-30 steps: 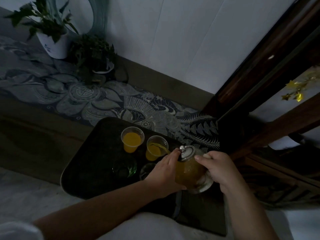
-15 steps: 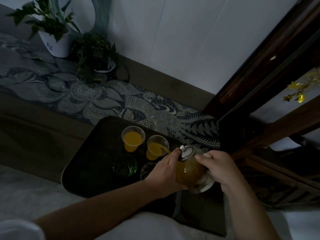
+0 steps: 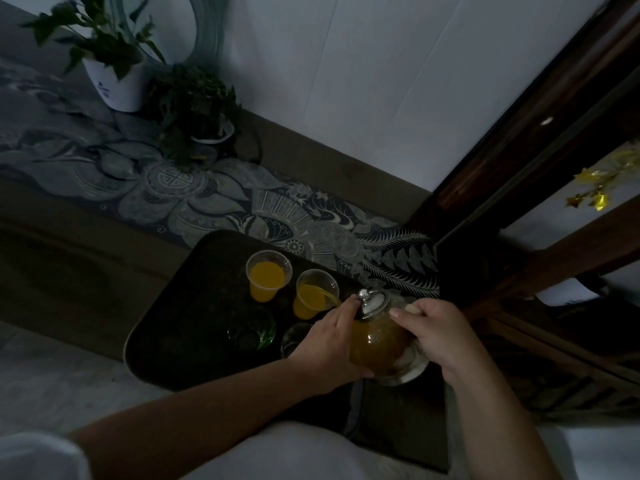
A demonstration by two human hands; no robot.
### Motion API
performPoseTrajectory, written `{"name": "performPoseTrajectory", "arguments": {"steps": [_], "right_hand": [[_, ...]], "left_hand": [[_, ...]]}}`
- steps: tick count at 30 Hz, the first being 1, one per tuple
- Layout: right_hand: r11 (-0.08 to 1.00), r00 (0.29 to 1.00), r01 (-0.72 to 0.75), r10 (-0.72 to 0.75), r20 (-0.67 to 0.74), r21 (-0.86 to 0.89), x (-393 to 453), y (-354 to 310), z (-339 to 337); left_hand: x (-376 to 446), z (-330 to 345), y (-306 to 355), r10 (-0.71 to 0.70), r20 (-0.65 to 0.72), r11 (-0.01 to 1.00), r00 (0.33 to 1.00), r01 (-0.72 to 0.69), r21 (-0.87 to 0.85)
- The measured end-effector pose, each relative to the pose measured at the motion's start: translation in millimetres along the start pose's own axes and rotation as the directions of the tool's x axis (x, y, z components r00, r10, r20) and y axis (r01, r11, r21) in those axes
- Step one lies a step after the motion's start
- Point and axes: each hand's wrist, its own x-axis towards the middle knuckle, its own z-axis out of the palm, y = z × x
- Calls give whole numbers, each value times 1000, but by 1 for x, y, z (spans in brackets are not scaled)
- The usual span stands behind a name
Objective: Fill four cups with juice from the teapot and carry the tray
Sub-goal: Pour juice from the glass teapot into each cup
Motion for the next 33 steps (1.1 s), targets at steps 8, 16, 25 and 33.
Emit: {"name": "performPoseTrajectory", "arguments": {"steps": [8, 16, 25, 33], "right_hand": [[999, 1000, 15, -16, -20, -43, 1, -2, 1], [998, 1000, 23, -24, -16, -57, 4, -3, 2], [998, 1000, 18, -18, -11, -53, 6, -4, 2], [997, 1000, 24, -26, -19, -74, 7, -3, 2]], "left_hand": [[-1, -3, -1, -13, 10, 1000, 1000, 13, -14], [1, -2, -3, -38, 3, 999, 999, 38, -36], [1, -4, -3, -51, 10, 997, 999, 52, -54], [0, -4, -3, -32, -4, 997, 999, 32, -74]]}}
